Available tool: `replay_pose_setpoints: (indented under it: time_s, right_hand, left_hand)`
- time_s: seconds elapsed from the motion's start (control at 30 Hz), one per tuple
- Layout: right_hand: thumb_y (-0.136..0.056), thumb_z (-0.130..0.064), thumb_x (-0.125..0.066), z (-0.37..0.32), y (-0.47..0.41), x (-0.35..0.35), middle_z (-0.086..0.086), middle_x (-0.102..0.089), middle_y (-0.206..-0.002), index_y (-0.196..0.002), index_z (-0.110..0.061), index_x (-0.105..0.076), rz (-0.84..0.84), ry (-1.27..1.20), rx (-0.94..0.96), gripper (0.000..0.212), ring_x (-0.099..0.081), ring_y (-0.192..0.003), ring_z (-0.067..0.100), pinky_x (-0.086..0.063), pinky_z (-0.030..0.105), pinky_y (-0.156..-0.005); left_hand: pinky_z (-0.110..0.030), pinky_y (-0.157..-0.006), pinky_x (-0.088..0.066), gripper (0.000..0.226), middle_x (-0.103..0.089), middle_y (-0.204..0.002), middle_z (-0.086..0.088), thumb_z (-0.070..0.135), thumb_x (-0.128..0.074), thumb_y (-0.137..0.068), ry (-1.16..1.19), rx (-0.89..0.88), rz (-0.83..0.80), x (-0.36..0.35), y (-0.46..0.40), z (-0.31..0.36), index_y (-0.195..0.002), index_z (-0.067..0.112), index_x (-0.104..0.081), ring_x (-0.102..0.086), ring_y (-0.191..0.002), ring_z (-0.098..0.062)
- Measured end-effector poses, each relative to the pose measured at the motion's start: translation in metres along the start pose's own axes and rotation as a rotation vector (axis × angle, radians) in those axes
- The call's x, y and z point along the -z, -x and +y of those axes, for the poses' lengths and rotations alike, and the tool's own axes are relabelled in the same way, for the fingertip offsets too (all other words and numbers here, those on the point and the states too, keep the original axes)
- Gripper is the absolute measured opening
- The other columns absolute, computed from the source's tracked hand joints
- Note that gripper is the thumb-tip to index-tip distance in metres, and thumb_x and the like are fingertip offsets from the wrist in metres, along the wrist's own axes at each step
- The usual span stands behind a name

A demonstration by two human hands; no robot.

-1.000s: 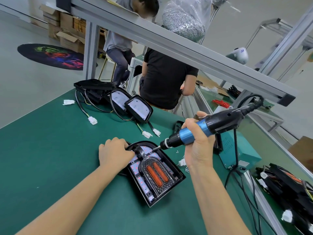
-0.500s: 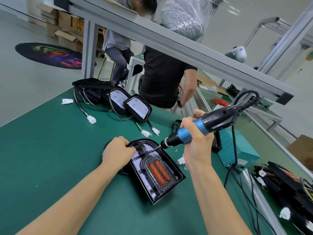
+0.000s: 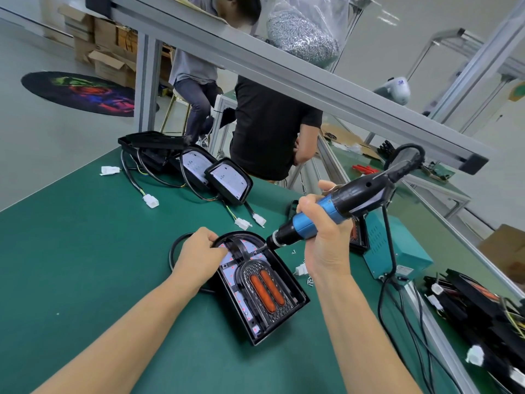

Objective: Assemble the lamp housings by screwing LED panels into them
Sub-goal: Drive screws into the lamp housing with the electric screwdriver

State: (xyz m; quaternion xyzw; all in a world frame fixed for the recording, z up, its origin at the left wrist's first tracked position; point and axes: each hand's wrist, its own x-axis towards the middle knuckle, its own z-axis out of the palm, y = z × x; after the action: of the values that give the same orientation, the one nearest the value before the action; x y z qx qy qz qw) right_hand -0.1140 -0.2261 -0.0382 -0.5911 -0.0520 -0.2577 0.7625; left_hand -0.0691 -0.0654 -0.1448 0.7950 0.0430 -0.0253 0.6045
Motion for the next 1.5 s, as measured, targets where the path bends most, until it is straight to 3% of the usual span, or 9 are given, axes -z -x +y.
replay_pose_setpoints:
  time_s: [0.07, 0.17, 0.37, 0.53, 0.73, 1.03, 1.17, 1.27, 1.5]
  right_hand:
    - [-0.070, -0.005, -0.068, 0.000, -0.001, 0.000, 0.012, -0.050, -0.093, -0.076, -0.031, -0.070, -0.027, 0.012, -0.009, 0.027, -0.048, -0.088, 0.024, -0.041, 0.035, -0.082]
    - [-0.072, -0.002, -0.068, 0.000, -0.002, 0.001, 0.002, -0.054, -0.077, -0.088, -0.031, -0.066, -0.023, -0.018, -0.027, 0.033, -0.050, -0.081, 0.019, -0.042, 0.033, -0.083]
    - [-0.082, 0.007, -0.067, 0.003, -0.002, 0.001, -0.008, -0.056, -0.070, -0.064, -0.032, -0.070, -0.050, 0.065, -0.002, 0.043, -0.054, -0.075, 0.011, -0.044, 0.033, -0.085]
    - [-0.084, 0.008, -0.064, 0.006, -0.003, 0.002, -0.003, -0.055, -0.074, -0.064, -0.034, -0.069, -0.055, 0.043, 0.004, 0.046, -0.054, -0.080, 0.015, -0.044, 0.035, -0.088]
    - [-0.077, 0.002, -0.070, 0.008, -0.004, 0.004, -0.006, -0.056, -0.073, -0.066, -0.032, -0.065, -0.113, 0.049, -0.011, 0.036, -0.052, -0.078, 0.014, -0.047, 0.029, -0.082]
    - [-0.075, 0.005, -0.067, 0.009, -0.002, 0.006, -0.007, -0.058, -0.070, -0.088, -0.016, -0.050, -0.162, 0.033, 0.002, 0.030, -0.053, -0.072, 0.008, -0.050, 0.021, -0.071]
    - [-0.073, 0.000, -0.068, 0.009, -0.002, 0.005, -0.006, -0.057, -0.071, -0.091, -0.023, -0.056, -0.163, 0.035, 0.010, 0.032, -0.052, -0.075, 0.011, -0.048, 0.024, -0.076]
    - [-0.072, -0.003, -0.069, 0.010, 0.000, 0.004, 0.000, -0.054, -0.078, -0.078, -0.033, -0.068, -0.160, 0.059, 0.015, 0.031, -0.050, -0.084, 0.017, -0.044, 0.033, -0.084]
    - [-0.069, -0.006, -0.072, 0.008, 0.000, 0.002, -0.004, -0.057, -0.071, -0.086, -0.016, -0.057, -0.156, 0.098, -0.017, 0.025, -0.053, -0.071, 0.015, -0.048, 0.023, -0.070]
  left_hand:
    - [-0.034, -0.069, -0.043, 0.012, -0.066, -0.089, -0.010, 0.010, -0.062, -0.084, 0.083, 0.022, -0.013, -0.001, 0.002, -0.002, -0.085, 0.015, -0.051, -0.060, -0.080, -0.027]
    - [-0.035, -0.071, -0.041, 0.014, -0.063, -0.084, -0.012, 0.005, -0.061, -0.085, 0.222, 0.069, -0.027, -0.002, 0.004, -0.003, -0.085, 0.014, -0.050, -0.055, -0.074, -0.025]
    - [-0.037, -0.078, -0.042, 0.020, -0.061, -0.093, -0.012, 0.008, -0.063, -0.088, 0.371, 0.094, -0.018, -0.007, 0.007, -0.002, -0.087, 0.020, -0.047, -0.055, -0.080, -0.024]
    - [-0.041, -0.086, -0.045, 0.019, -0.064, -0.093, -0.006, 0.009, -0.062, -0.088, 0.355, 0.092, -0.004, -0.008, 0.007, -0.003, -0.088, 0.023, -0.049, -0.058, -0.082, -0.025]
    - [-0.033, -0.074, -0.042, 0.021, -0.061, -0.089, -0.002, 0.010, -0.061, -0.089, 0.359, 0.082, 0.014, -0.010, 0.007, -0.004, -0.088, 0.026, -0.047, -0.057, -0.076, -0.019]
    - [-0.045, -0.087, -0.045, 0.019, -0.064, -0.093, -0.010, 0.012, -0.060, -0.090, 0.343, 0.078, 0.013, -0.009, 0.009, -0.003, -0.088, 0.025, -0.047, -0.059, -0.085, -0.030]
    - [-0.041, -0.082, -0.045, 0.018, -0.064, -0.087, -0.008, 0.011, -0.059, -0.090, 0.341, 0.063, 0.005, -0.009, 0.009, -0.003, -0.088, 0.024, -0.047, -0.058, -0.079, -0.028]
    - [-0.042, -0.083, -0.045, 0.017, -0.066, -0.088, -0.007, 0.011, -0.059, -0.090, 0.344, 0.063, -0.003, -0.009, 0.009, -0.004, -0.089, 0.024, -0.049, -0.059, -0.079, -0.028]
    - [-0.033, -0.073, -0.042, 0.011, -0.063, -0.087, -0.005, 0.013, -0.063, -0.088, 0.344, 0.040, -0.027, -0.008, 0.006, -0.003, -0.086, 0.019, -0.054, -0.056, -0.075, -0.020]
